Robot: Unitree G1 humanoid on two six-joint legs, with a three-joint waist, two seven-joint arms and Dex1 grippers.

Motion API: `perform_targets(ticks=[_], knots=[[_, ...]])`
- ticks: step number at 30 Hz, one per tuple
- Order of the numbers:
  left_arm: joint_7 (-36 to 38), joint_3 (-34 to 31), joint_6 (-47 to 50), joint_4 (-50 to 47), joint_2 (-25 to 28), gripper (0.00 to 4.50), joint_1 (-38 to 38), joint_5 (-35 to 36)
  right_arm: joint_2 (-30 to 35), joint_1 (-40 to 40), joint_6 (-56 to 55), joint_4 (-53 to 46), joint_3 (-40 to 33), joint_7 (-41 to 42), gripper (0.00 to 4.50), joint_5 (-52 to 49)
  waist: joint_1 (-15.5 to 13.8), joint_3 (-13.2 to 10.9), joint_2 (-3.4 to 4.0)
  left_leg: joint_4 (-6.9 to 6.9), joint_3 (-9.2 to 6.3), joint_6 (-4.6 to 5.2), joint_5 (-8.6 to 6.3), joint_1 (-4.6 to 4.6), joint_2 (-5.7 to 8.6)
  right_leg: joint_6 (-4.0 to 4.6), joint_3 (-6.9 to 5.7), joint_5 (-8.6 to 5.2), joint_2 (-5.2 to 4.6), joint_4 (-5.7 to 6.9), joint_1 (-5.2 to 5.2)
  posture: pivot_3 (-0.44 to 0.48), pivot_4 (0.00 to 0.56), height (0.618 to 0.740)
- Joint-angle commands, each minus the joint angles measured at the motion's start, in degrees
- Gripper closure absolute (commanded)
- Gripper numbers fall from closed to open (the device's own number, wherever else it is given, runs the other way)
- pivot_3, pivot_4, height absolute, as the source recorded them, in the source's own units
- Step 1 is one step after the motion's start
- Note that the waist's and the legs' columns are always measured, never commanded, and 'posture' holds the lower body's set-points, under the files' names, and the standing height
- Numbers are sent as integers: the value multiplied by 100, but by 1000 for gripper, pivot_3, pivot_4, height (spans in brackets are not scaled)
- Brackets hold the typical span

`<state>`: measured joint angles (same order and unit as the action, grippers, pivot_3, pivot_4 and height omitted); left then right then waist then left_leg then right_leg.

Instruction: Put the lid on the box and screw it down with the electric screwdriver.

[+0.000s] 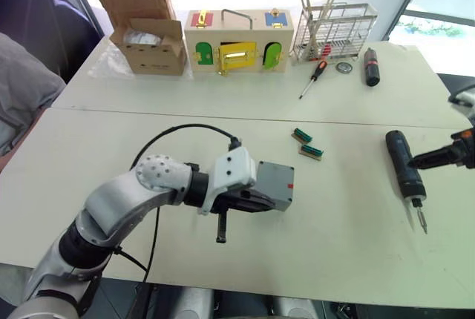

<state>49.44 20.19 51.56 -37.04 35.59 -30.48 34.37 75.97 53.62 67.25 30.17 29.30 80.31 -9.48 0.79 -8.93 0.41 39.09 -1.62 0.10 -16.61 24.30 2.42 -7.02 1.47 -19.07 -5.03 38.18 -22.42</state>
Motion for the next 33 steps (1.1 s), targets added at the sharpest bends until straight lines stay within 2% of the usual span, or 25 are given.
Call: perform_targets(ticks=[1,5,10,17,20,25,30,33], knots=[[-148,41,-118,-222,-48,4500,24,-106,-62,186,-59,530,206,249,229,446,-11,0,0,-1,0,0,0,1,0,0,0,0,0,0,-2,0,150,740],[-280,52,-81,-280,-127,4500,48,-79,-344,307,-158,1112,285,297,229,754,-28,0,0,0,-2,-2,1,6,2,0,-2,0,-3,0,-5,0,150,740],[-538,0,42,-358,-296,4500,177,30,-1010,525,-294,2038,182,-17,229,1049,2,0,0,1,-1,-4,2,4,2,0,-1,0,-2,1,-5,0,150,740],[-809,-49,154,-374,-350,4500,225,37,-1578,692,-801,3028,150,-273,229,1512,-13,5,-10,4,-3,-7,4,5,6,0,-4,0,-3,0,0,0,150,740],[-887,-86,193,-398,-341,4500,269,60,-1732,648,-1053,3175,155,-336,874,1732,-11,8,-16,6,-4,-7,4,0,5,0,-4,0,-2,-1,7,0,150,740],[-987,-115,214,-391,-362,4500,279,85,-1819,458,-1203,3068,193,-56,2546,1975,-10,11,-21,5,-7,-8,3,-3,5,0,-6,0,-1,-1,9,0,150,740],[-1026,-109,139,-244,-394,4500,211,10,-1732,-20,-1042,2656,43,79,2600,2025,-31,32,-57,4,-21,-8,3,-3,4,0,-15,0,0,0,15,0,150,740],[-966,-135,102,-161,-375,4500,186,13,-1781,227,-1193,2825,-639,-556,2600,1861,-22,36,-65,4,-27,-9,3,-3,4,0,-16,0,0,-2,18,0,150,740]])
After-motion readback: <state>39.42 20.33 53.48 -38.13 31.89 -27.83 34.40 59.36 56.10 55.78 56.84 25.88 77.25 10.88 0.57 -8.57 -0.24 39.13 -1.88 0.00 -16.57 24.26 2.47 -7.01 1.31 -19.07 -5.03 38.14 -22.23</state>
